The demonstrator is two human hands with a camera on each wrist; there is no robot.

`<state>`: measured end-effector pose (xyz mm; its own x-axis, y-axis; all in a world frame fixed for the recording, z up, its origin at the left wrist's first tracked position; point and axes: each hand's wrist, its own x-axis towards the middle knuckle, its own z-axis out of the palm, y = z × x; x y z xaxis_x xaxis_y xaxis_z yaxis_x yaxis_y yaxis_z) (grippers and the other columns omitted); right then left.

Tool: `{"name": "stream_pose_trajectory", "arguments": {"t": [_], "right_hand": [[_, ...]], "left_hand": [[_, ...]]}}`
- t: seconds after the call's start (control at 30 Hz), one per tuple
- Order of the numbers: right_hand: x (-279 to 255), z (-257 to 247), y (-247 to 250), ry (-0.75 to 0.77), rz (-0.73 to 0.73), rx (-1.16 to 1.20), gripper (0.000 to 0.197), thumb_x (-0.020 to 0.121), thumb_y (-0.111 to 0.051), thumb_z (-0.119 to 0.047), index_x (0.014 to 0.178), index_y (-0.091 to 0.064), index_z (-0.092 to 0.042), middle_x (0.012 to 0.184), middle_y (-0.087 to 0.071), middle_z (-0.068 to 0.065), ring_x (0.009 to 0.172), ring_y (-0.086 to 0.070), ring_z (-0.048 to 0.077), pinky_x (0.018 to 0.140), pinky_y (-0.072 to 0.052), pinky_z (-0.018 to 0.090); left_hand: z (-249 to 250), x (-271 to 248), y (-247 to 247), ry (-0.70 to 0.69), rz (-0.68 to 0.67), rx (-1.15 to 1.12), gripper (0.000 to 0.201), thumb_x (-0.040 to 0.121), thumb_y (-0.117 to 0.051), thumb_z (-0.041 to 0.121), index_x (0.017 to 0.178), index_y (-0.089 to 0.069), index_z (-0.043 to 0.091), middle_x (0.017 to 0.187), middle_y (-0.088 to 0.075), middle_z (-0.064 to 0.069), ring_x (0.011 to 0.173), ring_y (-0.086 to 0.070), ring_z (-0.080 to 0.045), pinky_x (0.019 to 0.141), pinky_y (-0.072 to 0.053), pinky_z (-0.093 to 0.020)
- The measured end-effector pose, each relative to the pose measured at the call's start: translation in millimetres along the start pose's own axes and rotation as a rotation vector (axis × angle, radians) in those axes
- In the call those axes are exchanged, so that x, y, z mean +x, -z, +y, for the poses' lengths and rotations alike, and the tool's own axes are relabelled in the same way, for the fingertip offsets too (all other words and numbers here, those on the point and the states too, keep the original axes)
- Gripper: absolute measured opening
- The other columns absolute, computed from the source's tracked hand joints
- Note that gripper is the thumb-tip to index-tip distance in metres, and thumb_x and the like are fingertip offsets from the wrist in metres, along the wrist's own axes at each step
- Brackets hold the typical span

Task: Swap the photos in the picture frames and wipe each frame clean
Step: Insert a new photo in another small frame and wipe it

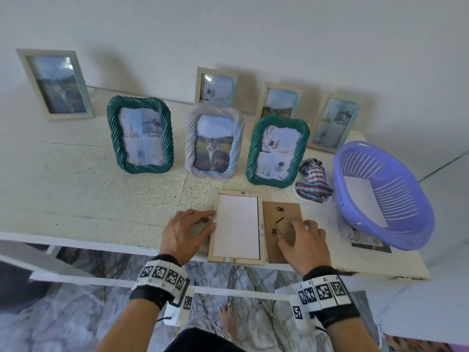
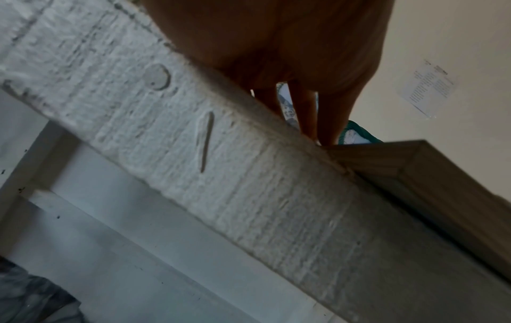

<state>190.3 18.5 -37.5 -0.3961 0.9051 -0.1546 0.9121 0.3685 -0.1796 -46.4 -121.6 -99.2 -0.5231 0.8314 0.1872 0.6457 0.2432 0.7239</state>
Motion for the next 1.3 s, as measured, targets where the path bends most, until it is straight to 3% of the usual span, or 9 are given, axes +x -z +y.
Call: {"name": "stream_pose_trajectory", "arguments": {"t": [0.17, 0.27, 0.43, 0.8, 0.93, 1.0, 1.07, 1.13, 1.3], "right_hand": [[6, 12, 3, -0.077, 0.005, 0.218, 0.04, 0.083, -0.065, -0.037, 0.116, -0.056, -0.016, 0.12, -0.048, 0.011, 0.109, -0.042, 0.028, 0.085, -0.037, 0.032], [8, 9, 11, -0.095, 0.133, 0.317, 0.038, 0.079, -0.07, -0.038, 0.108, -0.058, -0.015, 0.116, -0.047, 0.011, 0.107, -0.042, 0.029, 0.083, -0.036, 0.033], [-5, -32, 8, 0.119, 0.172, 0.331, 0.037, 0.078, -0.071, -0.043, 0.099, -0.058, -0.015, 0.108, -0.04, 0.003, 0.097, -0.033, 0.017, 0.078, -0.033, 0.024], [-5, -80, -21, 0.204, 0.1, 0.118, 0.051, 0.083, -0.058, -0.058, 0.115, -0.055, -0.019, 0.111, -0.043, 0.006, 0.101, -0.04, 0.022, 0.085, -0.046, 0.031], [-3, -70, -26, 0.259, 0.11, 0.129, 0.05, 0.083, -0.058, -0.061, 0.111, -0.06, -0.02, 0.113, -0.044, 0.006, 0.101, -0.042, 0.022, 0.078, -0.047, 0.03], [1, -56, -27, 0.31, 0.062, 0.281, 0.041, 0.086, -0.059, -0.052, 0.11, -0.063, -0.018, 0.117, -0.044, 0.006, 0.105, -0.044, 0.021, 0.081, -0.046, 0.027], [9, -38, -25, 0.349, 0.025, 0.471, 0.025, 0.089, -0.062, -0.03, 0.11, -0.064, -0.017, 0.117, -0.047, 0.004, 0.104, -0.052, 0.017, 0.087, -0.049, 0.028], [20, -19, -20, 0.397, -0.045, 0.571, 0.024, 0.087, -0.062, -0.011, 0.11, -0.065, -0.018, 0.113, -0.053, 0.0, 0.099, -0.058, 0.012, 0.086, -0.052, 0.027], [39, -2, -8, 0.549, -0.184, 0.472, 0.018, 0.086, -0.065, -0.012, 0.101, -0.068, -0.023, 0.101, -0.062, -0.006, 0.09, -0.056, -0.001, 0.076, -0.042, 0.009]], "left_hand": [[0, 0, 0, -0.001, 0.005, -0.004, 0.04, 0.081, -0.05, 0.061, 0.11, -0.068, 0.04, 0.088, -0.061, 0.023, 0.085, -0.053, -0.007, 0.07, -0.043, -0.025], [0, 1, -1, 0.01, 0.009, -0.009, 0.04, 0.08, -0.05, 0.063, 0.11, -0.067, 0.041, 0.089, -0.062, 0.023, 0.086, -0.053, -0.006, 0.07, -0.043, -0.024], [1, 0, -1, 0.012, 0.031, -0.029, 0.039, 0.078, -0.053, 0.061, 0.107, -0.066, 0.039, 0.087, -0.063, 0.024, 0.085, -0.053, -0.001, 0.068, -0.043, -0.021], [3, 0, 0, -0.011, 0.038, -0.02, 0.033, 0.079, -0.055, 0.061, 0.103, -0.066, 0.04, 0.086, -0.062, 0.024, 0.084, -0.054, 0.0, 0.069, -0.043, -0.019], [2, 0, -1, -0.014, 0.043, -0.025, 0.033, 0.08, -0.056, 0.06, 0.103, -0.066, 0.039, 0.086, -0.062, 0.024, 0.084, -0.054, 0.0, 0.071, -0.046, -0.022], [2, 0, -1, -0.015, 0.042, -0.026, 0.033, 0.08, -0.056, 0.06, 0.103, -0.066, 0.039, 0.086, -0.062, 0.023, 0.084, -0.054, 0.0, 0.071, -0.046, -0.023], [2, 0, -1, -0.013, 0.042, -0.029, 0.032, 0.08, -0.056, 0.061, 0.102, -0.066, 0.04, 0.086, -0.062, 0.023, 0.084, -0.054, 0.0, 0.071, -0.046, -0.022], [2, 0, -1, -0.011, 0.041, -0.029, 0.032, 0.08, -0.056, 0.061, 0.102, -0.066, 0.041, 0.085, -0.062, 0.024, 0.084, -0.054, 0.001, 0.072, -0.045, -0.022], [3, 0, -1, -0.004, 0.045, -0.022, 0.032, 0.079, -0.054, 0.061, 0.102, -0.066, 0.041, 0.085, -0.062, 0.024, 0.085, -0.052, 0.003, 0.07, -0.041, -0.017]]}}
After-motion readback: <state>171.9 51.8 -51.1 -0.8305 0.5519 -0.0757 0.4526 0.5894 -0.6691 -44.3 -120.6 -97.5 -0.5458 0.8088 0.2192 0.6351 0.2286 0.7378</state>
